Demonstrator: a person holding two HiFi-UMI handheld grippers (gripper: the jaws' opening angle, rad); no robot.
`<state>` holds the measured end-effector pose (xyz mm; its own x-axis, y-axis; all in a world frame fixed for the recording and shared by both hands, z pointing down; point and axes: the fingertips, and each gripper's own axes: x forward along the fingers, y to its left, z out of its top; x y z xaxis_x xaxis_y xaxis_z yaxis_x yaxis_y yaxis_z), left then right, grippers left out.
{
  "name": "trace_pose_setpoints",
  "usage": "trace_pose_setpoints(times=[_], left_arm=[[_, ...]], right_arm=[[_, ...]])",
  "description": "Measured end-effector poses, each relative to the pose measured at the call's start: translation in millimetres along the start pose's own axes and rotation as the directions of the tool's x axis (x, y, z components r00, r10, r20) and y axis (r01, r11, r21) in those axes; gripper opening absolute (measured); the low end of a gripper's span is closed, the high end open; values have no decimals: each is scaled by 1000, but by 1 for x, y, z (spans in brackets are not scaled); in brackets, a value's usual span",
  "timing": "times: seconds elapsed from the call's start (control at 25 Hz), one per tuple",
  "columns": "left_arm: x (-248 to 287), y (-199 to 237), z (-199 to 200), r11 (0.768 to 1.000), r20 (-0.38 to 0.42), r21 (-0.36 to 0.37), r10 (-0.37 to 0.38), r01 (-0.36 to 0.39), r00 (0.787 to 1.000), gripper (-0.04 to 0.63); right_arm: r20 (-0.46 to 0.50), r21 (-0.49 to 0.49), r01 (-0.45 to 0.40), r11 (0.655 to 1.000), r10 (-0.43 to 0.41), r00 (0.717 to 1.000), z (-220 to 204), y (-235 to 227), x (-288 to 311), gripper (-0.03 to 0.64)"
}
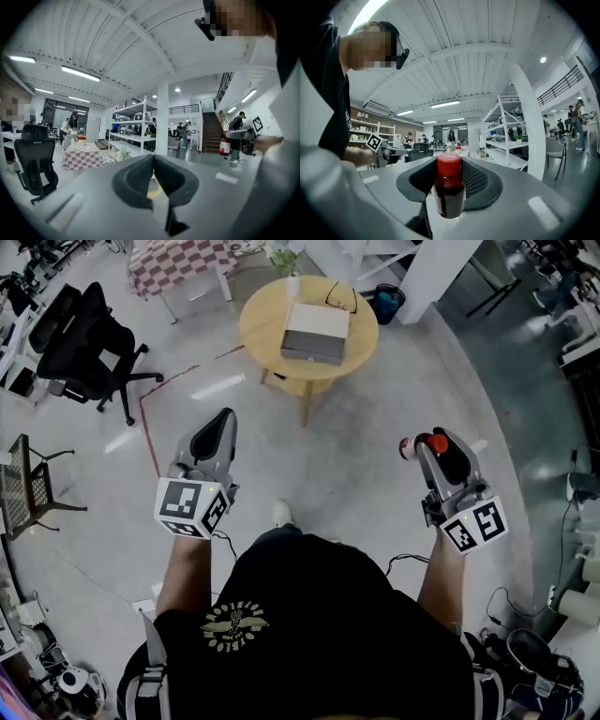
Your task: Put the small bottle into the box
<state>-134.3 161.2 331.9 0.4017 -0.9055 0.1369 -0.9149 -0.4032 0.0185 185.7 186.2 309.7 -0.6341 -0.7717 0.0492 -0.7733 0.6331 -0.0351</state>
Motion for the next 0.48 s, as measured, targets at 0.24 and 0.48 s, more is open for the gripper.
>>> trace_pose_setpoints(times=[0.24, 0.48], left_arm=[[10, 45, -8, 999, -11, 5, -43, 43, 999, 0], [23, 79, -19, 998, -33, -27, -58, 58, 998, 0]], right_arm=[[-3, -10, 39, 999, -39, 999, 10, 17, 41, 166], [-12, -36, 82, 996, -83, 996, 22, 26, 57, 166]])
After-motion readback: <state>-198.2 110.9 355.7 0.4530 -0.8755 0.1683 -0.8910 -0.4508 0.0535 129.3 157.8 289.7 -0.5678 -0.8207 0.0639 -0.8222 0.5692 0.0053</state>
